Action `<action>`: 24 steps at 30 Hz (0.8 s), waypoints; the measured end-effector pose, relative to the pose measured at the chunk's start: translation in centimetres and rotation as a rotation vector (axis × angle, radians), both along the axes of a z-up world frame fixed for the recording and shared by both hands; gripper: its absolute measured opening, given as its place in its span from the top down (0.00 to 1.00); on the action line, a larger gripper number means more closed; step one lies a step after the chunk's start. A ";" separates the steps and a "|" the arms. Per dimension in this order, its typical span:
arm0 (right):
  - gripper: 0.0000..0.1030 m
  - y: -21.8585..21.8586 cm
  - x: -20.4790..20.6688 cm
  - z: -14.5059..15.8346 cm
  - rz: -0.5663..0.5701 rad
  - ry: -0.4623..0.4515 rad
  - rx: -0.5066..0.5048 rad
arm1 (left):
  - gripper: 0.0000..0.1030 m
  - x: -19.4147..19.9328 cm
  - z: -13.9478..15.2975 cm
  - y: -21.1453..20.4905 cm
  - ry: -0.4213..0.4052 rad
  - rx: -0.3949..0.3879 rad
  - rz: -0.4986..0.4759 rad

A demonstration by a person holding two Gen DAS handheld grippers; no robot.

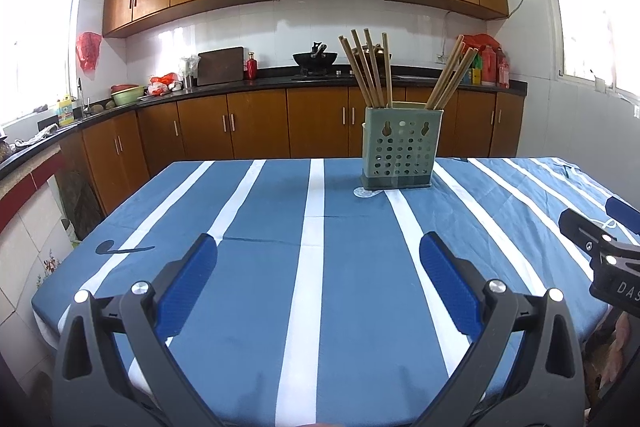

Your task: Organize utensils

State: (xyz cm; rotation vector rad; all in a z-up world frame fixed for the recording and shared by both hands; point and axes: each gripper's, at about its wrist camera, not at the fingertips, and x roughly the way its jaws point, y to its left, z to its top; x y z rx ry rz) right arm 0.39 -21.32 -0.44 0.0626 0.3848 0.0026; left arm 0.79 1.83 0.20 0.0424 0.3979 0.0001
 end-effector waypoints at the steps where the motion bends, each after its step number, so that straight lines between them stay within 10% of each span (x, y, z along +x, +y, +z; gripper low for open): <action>1: 0.02 0.0 0.0 0.0 -0.001 0.001 0.002 | 0.04 0.0 0.0 0.0 0.001 0.000 0.000; 24: 0.02 -0.2 0.2 -0.4 -0.001 0.013 0.013 | 0.04 0.1 -0.6 -0.3 0.012 -0.006 -0.003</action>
